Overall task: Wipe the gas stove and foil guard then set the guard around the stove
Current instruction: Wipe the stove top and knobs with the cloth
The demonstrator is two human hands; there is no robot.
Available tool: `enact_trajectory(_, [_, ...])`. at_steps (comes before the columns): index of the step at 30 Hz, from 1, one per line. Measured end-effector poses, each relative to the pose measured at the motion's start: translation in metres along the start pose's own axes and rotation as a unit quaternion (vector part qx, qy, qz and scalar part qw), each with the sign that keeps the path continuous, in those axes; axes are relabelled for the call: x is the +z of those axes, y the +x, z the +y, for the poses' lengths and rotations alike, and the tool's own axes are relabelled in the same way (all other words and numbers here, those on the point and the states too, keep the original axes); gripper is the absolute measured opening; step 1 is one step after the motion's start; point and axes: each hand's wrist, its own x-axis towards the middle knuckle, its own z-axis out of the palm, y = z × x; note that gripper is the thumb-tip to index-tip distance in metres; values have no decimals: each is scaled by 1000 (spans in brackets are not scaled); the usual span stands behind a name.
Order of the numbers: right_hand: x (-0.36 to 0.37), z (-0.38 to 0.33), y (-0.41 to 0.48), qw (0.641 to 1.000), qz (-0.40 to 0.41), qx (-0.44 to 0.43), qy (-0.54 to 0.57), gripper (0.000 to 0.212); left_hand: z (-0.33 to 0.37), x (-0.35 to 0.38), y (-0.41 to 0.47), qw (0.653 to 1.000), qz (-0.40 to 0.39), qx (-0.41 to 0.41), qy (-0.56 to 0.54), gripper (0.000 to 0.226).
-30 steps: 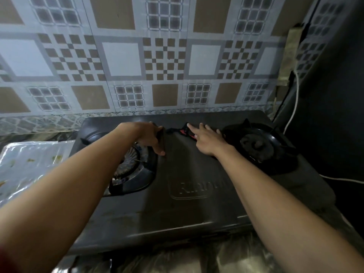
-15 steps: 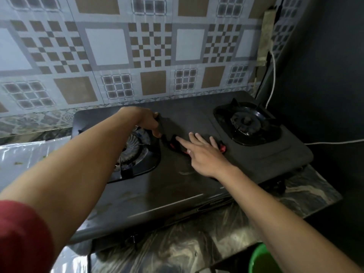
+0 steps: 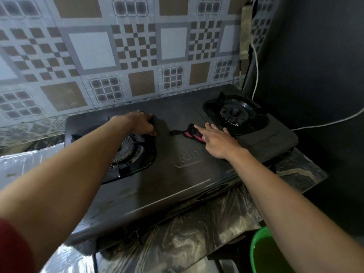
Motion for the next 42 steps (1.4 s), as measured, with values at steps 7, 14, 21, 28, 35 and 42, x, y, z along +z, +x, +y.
enact_trajectory(7, [-3,3,-3,999,-1,-19,-26,58,39,19,-75,987,137,77,12,79])
enact_trajectory(14, [2,5,-13,999,4,-33,-15,61,65,62,-140,990,84,58,102,103])
enact_trajectory(21, [6,6,-36,999,-11,-35,-24,61,85,76,-158,995,15,0,96,129])
enact_trajectory(28, [24,-3,-73,995,18,-89,-47,64,86,80,-158,998,15,-31,52,132])
enact_trajectory(35, [16,44,-81,997,35,-60,-30,56,87,88,-159,999,10,-30,4,125])
enact_trajectory(42, [10,59,-83,999,37,13,-28,57,87,90,-156,999,3,-29,-21,124])
